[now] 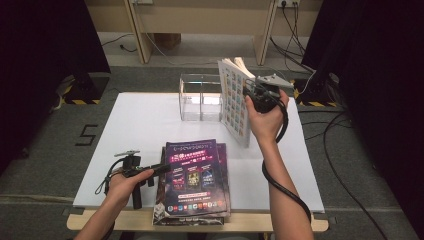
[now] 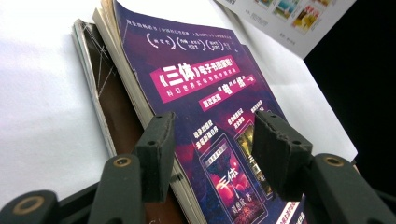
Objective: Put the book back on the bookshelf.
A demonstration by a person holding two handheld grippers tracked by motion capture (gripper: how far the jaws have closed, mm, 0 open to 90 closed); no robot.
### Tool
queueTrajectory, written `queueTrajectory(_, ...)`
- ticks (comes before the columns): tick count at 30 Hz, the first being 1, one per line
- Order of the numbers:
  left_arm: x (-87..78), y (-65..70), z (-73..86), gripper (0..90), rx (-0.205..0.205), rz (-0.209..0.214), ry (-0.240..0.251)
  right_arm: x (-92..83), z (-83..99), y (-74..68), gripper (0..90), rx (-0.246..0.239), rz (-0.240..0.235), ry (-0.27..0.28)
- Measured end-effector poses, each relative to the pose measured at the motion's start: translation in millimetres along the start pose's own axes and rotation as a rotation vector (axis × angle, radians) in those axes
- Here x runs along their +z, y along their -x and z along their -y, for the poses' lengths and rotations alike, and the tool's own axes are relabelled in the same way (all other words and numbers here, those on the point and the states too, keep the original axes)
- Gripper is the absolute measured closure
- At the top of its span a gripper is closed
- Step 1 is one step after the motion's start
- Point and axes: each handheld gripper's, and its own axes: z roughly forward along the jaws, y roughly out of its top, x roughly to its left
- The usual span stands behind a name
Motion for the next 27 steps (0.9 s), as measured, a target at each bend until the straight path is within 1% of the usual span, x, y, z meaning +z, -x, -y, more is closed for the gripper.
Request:
queueTrajectory(2, -0.9, 0.3, -0.7, 48.5, -0.002, 0.000, 0.004, -7.4, 7.0, 0.5, 72.3, 0.008, -0.003, -0.003)
queueTrajectory(3, -1.5, 0.5, -1.2, 48.5, 0.000, 0.001, 0.006, -7.4, 7.0, 0.5, 72.3, 0.008, -0.003, -0.003)
queueTrajectory(4, -2.5, 1.4, -2.0, 48.5, 0.002, 0.001, 0.008, -14.5, 14.0, 0.1, 72.3, 0.009, 0.000, -0.010)
queueTrajectory(5, -2.5, 1.4, -2.0, 48.5, 0.002, 0.001, 0.008, -14.5, 14.0, 0.1, 72.3, 0.009, 0.000, -0.010)
queueTrajectory(6, -3.0, 1.8, -2.2, 48.5, 0.004, 0.003, 0.010, -20.8, 21.0, 0.1, 72.0, 0.010, -0.004, -0.015)
queueTrajectory(11, -2.7, 2.2, -1.8, 48.5, 0.006, 0.000, 0.006, -28.1, 28.0, -0.5, 71.6, 0.002, -0.001, -0.027)
queueTrajectory(12, -2.3, 2.2, -1.6, 48.5, 0.006, 0.001, 0.005, -30.6, 30.4, -1.1, 71.2, 0.008, 0.001, -0.033)
queueTrajectory(17, -1.9, 2.0, -1.2, 48.5, 0.005, 0.001, 0.007, -32.4, 31.6, -1.0, 70.7, 0.001, 0.009, -0.030)
queueTrajectory(21, -2.2, 2.2, -1.4, 48.5, 0.008, 0.001, 0.005, -35.2, 28.0, -2.0, 68.0, -0.003, 0.019, -0.007)
queueTrajectory(24, -2.3, 2.5, -1.2, 48.4, 0.007, 0.001, 0.005, -34.8, 26.5, -1.6, 68.0, -0.005, 0.015, -0.004)
queueTrajectory(25, -2.5, 2.6, -1.3, 48.5, 0.008, 0.001, 0.005, -34.7, 24.4, -2.1, 68.0, -0.016, 0.017, -0.009)
queueTrajectory(26, -2.5, 2.6, -1.3, 48.5, 0.008, 0.001, 0.005, -34.7, 24.4, -2.1, 68.0, -0.016, 0.017, -0.009)
queueTrajectory(27, -2.6, 2.6, -1.5, 48.4, 0.008, 0.001, 0.005, -33.5, 22.0, -3.0, 66.4, -0.027, 0.022, -0.014)
